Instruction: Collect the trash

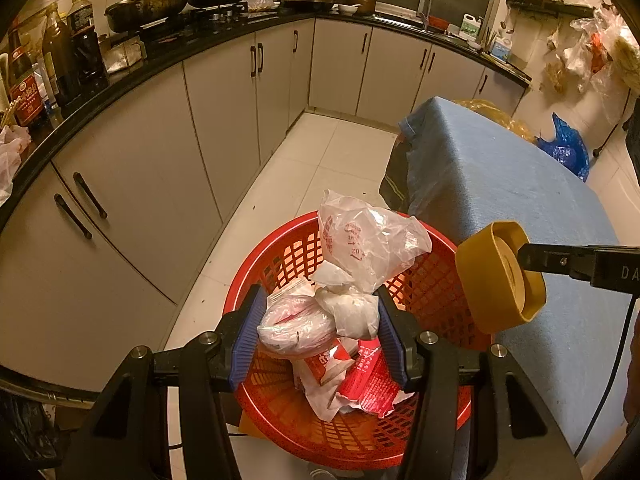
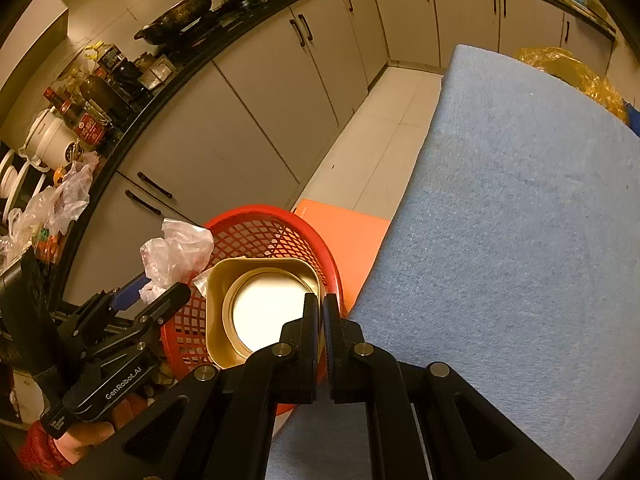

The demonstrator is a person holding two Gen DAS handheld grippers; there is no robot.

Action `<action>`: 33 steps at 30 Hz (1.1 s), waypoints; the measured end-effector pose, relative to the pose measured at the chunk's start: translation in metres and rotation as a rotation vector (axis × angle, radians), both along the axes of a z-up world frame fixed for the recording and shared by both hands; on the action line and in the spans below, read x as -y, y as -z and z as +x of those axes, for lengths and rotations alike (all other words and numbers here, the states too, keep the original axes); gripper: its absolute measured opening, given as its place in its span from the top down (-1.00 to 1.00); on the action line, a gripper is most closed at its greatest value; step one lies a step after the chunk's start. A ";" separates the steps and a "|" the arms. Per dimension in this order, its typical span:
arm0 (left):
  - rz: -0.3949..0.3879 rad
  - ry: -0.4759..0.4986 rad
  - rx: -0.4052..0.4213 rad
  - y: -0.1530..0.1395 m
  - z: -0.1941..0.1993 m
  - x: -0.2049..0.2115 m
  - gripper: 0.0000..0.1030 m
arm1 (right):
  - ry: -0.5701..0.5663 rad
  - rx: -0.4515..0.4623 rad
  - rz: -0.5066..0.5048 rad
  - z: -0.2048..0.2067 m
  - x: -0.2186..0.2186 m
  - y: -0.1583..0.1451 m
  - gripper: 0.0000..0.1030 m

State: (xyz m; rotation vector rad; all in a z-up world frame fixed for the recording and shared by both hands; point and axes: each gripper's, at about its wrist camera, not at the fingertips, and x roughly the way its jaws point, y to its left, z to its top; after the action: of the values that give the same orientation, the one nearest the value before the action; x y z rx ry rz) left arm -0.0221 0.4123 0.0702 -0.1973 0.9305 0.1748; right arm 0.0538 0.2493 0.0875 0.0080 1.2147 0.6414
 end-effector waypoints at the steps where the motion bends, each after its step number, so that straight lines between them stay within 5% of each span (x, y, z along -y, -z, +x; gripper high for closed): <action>1: -0.001 0.001 -0.001 0.000 0.001 0.000 -0.03 | -0.002 -0.002 0.001 0.000 -0.001 0.001 0.94; 8: -0.009 -0.005 0.005 0.000 0.000 -0.003 -0.05 | -0.038 -0.006 0.007 -0.001 -0.008 0.001 0.83; 10: -0.017 -0.012 0.001 0.000 0.000 -0.005 -0.07 | -0.042 0.005 0.006 -0.002 -0.010 -0.001 0.51; 14: -0.038 -0.020 0.009 -0.003 -0.003 -0.010 -0.12 | -0.037 0.027 0.014 -0.006 -0.006 -0.011 0.48; 18: -0.052 -0.026 0.041 -0.014 -0.008 -0.008 -0.50 | -0.015 0.085 -0.003 -0.017 0.004 -0.029 -0.02; 22: -0.058 -0.053 0.082 -0.025 -0.016 -0.003 -0.56 | 0.011 0.130 -0.035 -0.029 0.019 -0.042 -0.21; 27: -0.025 -0.155 0.131 -0.046 -0.040 0.000 -0.61 | 0.008 0.219 -0.106 -0.054 0.039 -0.056 -0.42; 33: 0.120 -0.220 0.186 -0.085 -0.098 0.028 -0.81 | -0.081 0.346 -0.132 -0.100 0.059 -0.074 -0.58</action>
State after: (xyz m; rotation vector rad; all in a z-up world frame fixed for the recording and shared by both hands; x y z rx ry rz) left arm -0.1198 0.3845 0.1554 -0.2013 0.7098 0.4074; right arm -0.0459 0.1900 0.1617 -0.2546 0.9231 0.6029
